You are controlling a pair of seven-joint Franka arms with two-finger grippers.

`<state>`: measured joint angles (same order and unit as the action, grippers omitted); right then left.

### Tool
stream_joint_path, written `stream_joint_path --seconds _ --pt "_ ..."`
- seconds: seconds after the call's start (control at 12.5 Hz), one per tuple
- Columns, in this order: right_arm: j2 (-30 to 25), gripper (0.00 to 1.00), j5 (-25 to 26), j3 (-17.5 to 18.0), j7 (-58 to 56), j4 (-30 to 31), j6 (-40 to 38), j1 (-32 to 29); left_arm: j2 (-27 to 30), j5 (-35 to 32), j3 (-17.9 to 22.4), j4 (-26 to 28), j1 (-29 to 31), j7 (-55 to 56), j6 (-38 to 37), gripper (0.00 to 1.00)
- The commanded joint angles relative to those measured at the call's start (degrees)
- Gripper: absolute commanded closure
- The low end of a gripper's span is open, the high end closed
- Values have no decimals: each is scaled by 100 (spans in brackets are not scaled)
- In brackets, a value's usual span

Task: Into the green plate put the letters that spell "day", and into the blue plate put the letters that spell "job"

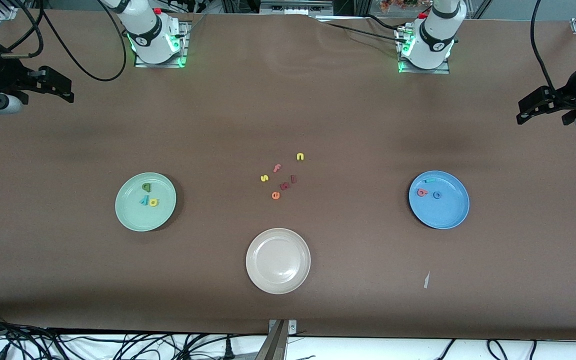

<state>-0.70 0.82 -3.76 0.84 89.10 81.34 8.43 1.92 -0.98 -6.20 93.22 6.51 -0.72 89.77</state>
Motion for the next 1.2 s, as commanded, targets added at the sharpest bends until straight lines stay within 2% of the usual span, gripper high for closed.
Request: stream_joint_path --seconds 0.0,0.56,1.12 --pt "-45 0 23 16 74 -42 -101 10 19 -166 4 -50 -184 -16 -118 0" --pt "-27 0 14 16 56 -42 -83 10 63 -166 153 -75 -738 -78 -109 0" --pt "17 0 5 16 56 -59 -48 10 80 -122 145 -93 -774 -95 5 0"
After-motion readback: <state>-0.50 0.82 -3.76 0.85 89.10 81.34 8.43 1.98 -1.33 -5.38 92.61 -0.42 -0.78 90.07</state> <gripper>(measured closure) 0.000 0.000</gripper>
